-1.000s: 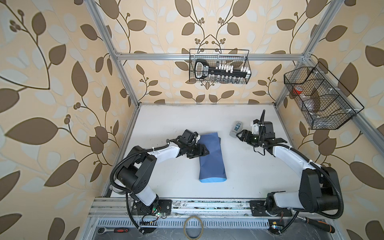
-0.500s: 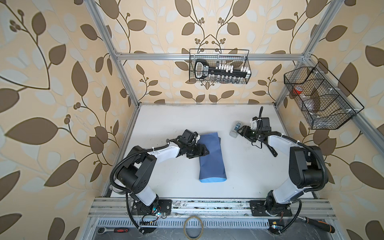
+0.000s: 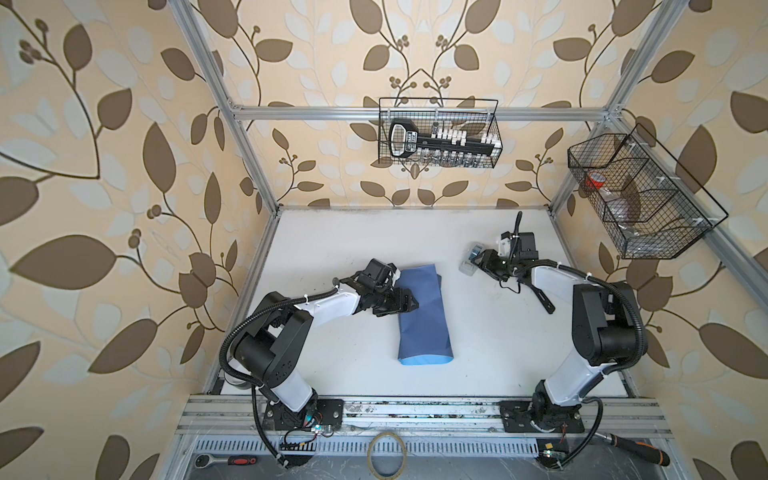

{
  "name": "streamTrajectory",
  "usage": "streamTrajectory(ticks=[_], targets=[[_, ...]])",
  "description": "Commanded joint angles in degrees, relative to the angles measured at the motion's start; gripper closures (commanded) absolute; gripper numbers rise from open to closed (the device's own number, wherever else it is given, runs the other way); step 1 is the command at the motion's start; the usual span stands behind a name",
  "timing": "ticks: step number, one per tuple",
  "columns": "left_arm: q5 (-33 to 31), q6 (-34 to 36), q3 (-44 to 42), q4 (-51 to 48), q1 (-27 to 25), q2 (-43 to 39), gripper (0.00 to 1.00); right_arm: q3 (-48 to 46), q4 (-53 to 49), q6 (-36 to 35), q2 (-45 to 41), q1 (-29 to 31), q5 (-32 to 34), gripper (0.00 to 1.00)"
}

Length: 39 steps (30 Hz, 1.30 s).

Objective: Wrap the gift box in paper

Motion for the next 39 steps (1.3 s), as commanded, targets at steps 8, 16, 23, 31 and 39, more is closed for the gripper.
streamTrajectory(ticks=[8,16,23,31,39], targets=[[-12.0,1.6,-2.8,-10.9,-0.6,4.1,0.19,4.7,1.1,1.4,5.3,0.1,-2.7,0.57],[-12.1,1.7,-2.9,-10.9,-0.6,4.0,0.19,5.3,2.2,2.4,7.8,0.0,-3.5,0.59],[-12.1,1.8,-2.9,-10.9,-0.6,4.0,0.19,4.5,4.9,4.7,9.6,-0.6,-5.7,0.63],[-12.2,1.8,-2.9,-10.8,-0.6,3.9,0.19,3.1,8.9,8.1,11.4,-1.0,-8.1,0.69],[-12.3,1.9,-3.0,-10.8,-0.6,3.9,0.19,1.8,11.7,10.3,12.2,-1.3,-9.1,0.76]])
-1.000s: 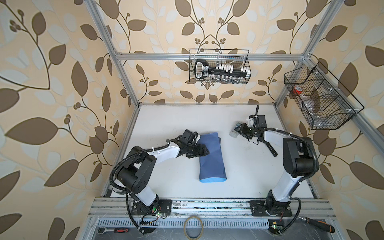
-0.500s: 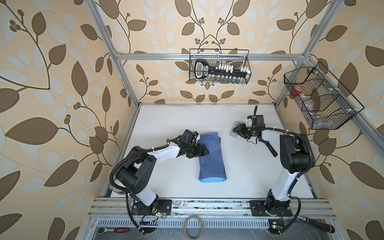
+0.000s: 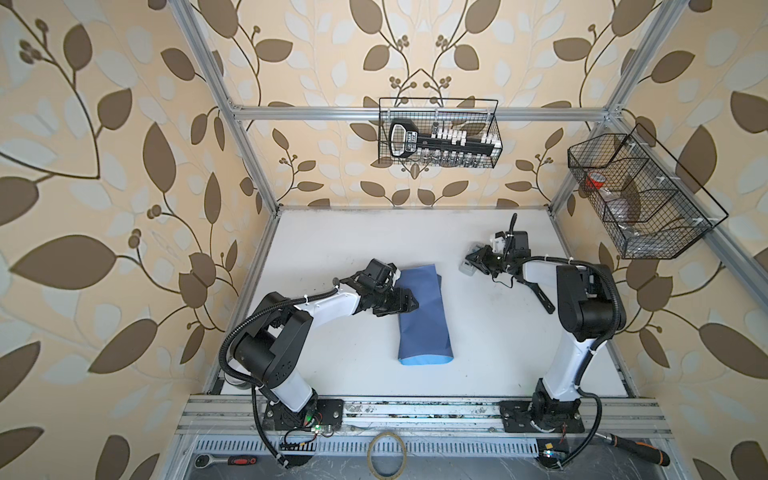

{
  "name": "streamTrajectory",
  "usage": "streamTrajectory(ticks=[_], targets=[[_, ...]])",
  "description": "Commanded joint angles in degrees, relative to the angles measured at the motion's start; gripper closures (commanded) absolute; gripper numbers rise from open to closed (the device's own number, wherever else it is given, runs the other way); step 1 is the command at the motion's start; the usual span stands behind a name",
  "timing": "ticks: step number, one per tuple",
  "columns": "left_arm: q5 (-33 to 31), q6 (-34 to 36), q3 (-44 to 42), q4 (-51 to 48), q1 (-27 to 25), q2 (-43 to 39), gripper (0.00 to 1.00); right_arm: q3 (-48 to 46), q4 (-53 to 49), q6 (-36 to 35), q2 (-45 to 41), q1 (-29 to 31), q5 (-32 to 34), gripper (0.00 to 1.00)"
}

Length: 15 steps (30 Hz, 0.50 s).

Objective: Wrap the gift box in paper

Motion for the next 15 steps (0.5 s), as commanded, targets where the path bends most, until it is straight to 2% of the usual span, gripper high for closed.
streamTrajectory(ticks=[1,15], targets=[[-11.9,1.9,-2.9,-10.8,-0.6,4.1,0.19,-1.5,1.5,1.8,1.6,-0.1,-0.5,0.77],[-12.0,1.9,-2.6,-10.8,-0.6,4.6,0.19,-3.6,6.3,5.7,1.6,-0.6,-2.3,0.93]])
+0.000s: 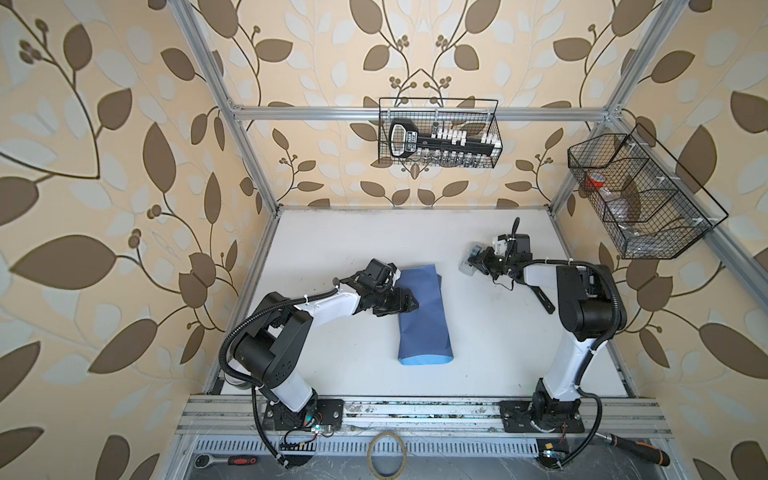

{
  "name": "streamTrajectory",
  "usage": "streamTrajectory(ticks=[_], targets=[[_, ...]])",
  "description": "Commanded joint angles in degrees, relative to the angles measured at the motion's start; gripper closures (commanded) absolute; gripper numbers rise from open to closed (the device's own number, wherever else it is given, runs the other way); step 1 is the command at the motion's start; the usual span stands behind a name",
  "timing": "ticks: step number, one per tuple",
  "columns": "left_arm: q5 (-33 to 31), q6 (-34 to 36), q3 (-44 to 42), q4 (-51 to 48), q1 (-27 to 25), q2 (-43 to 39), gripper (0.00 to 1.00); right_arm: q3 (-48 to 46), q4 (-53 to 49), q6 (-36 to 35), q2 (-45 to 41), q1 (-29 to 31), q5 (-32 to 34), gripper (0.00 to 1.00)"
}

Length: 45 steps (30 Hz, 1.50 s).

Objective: Wrap the gift box in paper

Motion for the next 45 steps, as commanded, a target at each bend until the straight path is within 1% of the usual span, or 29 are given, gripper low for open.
streamTrajectory(ticks=[1,7,19,28,36,45], targets=[[-12.1,1.9,-2.6,-10.8,-0.5,4.6,0.19,-1.1,1.7,1.6,1.5,0.1,-1.7,0.94],[-12.0,1.9,-2.7,-10.6,-0.6,4.8,0.19,-2.0,5.1,4.1,1.6,-0.3,-3.6,1.00],[-12.4,2.3,-2.8,-10.8,-0.6,4.9,0.19,-4.6,17.0,14.5,-1.0,-1.2,-8.7,1.00],[-12.6,2.2,-2.8,-10.9,-0.6,4.8,0.19,-6.8,22.3,19.4,-1.6,-1.2,-10.6,1.00],[-12.7,2.3,-2.6,-11.0,-0.6,4.9,0.19,-10.6,25.9,20.9,-2.6,-0.5,-11.5,1.00],[-12.7,2.3,-2.5,-10.9,-0.6,5.1,0.19,-14.5,26.8,20.5,-4.6,1.9,-10.6,1.00]])
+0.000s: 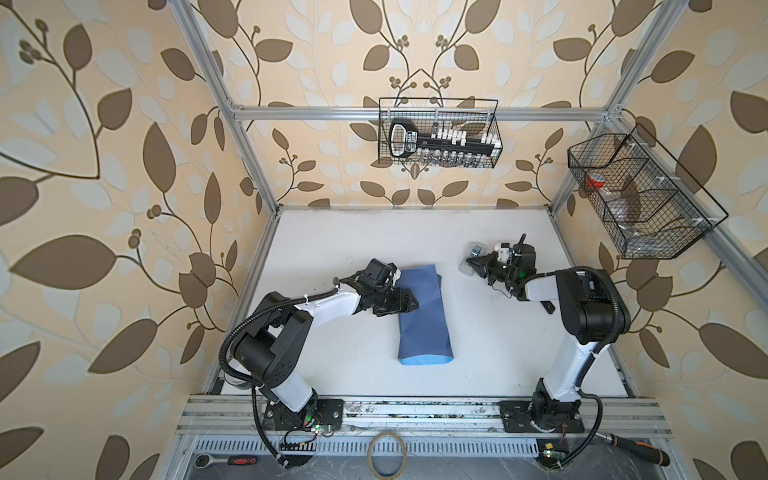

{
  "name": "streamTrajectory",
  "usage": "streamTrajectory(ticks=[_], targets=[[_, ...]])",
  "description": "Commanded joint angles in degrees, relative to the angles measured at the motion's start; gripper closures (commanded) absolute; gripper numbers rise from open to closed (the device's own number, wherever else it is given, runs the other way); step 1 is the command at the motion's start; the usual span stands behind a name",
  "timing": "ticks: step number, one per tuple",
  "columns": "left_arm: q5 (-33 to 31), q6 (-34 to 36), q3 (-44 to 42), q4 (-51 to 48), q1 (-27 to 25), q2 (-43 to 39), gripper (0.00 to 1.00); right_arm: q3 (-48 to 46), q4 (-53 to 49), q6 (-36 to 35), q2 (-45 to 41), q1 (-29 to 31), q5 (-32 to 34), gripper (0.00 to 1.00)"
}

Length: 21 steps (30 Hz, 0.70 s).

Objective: Wrap the gift box in paper

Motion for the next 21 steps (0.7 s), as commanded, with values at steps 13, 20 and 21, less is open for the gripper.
streamTrajectory(ticks=[13,20,21], targets=[[-12.7,2.3,-2.7,-10.3,-0.5,5.2,0.19,-7.7,2.7,-1.0,-2.3,3.7,0.1,1.00],[-12.7,2.3,-2.7,-10.4,-0.6,5.3,0.19,-8.3,-1.5,-4.8,-0.3,3.3,3.5,1.00],[-12.7,2.3,-2.6,-10.3,-0.6,5.2,0.19,-8.2,-2.5,-5.7,-0.1,3.0,4.5,1.00]])
